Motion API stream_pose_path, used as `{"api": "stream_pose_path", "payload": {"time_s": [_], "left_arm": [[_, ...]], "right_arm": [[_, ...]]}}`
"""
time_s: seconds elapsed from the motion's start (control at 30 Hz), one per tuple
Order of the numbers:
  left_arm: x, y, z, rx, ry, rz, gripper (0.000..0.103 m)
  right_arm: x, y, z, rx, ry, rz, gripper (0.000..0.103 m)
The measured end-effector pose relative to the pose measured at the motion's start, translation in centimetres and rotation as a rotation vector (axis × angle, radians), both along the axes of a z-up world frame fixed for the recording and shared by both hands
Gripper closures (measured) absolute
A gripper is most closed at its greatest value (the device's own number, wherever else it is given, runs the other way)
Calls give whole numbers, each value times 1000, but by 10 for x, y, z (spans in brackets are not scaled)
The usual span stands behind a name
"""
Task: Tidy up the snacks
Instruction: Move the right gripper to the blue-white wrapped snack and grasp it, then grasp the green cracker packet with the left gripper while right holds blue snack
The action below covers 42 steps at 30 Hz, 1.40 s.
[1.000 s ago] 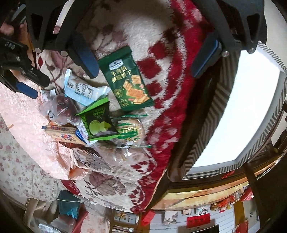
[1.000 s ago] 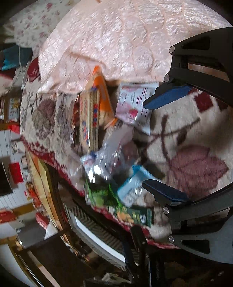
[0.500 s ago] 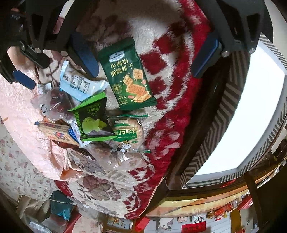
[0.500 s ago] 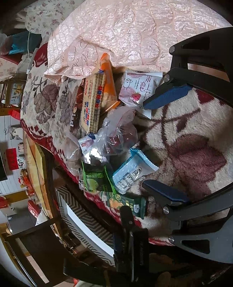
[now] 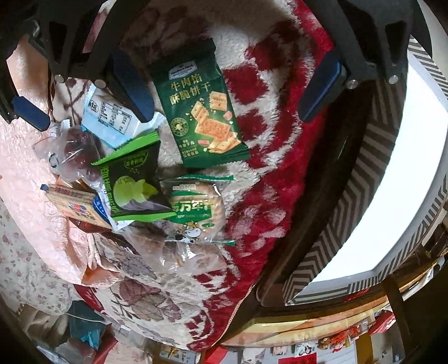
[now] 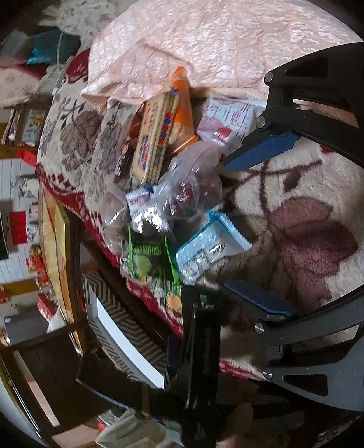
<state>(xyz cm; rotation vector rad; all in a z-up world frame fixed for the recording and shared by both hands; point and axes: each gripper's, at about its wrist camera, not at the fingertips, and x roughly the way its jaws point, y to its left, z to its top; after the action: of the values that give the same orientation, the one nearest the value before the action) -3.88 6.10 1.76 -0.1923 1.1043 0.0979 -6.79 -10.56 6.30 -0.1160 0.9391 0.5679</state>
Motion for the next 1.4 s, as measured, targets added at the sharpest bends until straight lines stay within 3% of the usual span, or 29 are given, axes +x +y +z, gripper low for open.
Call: {"api": "stream_pose_path", "payload": {"time_s": [0.37, 0.57, 0.77, 0.9, 1.13, 1.17, 1.4], "left_arm": [[1, 13, -3, -16, 25, 33, 0], [2, 15, -4, -17, 34, 36, 0], [5, 13, -5, -26, 42, 32, 0], [7, 7, -6, -33, 50, 16, 0], [11, 1, -15, -25, 81, 14, 1], [11, 1, -15, -32, 81, 15, 2], [4, 9, -10, -43, 45, 16, 34]], "right_arm": [[25, 28, -7, -5, 41, 236, 27], [34, 45, -16, -89, 49, 352, 43], [43, 54, -22, -120, 72, 379, 71], [40, 49, -26, -146, 72, 352, 74], [36, 25, -30, -92, 118, 252, 74], [36, 25, -30, -88, 120, 248, 74], [33, 27, -30, -63, 128, 235, 74]]}}
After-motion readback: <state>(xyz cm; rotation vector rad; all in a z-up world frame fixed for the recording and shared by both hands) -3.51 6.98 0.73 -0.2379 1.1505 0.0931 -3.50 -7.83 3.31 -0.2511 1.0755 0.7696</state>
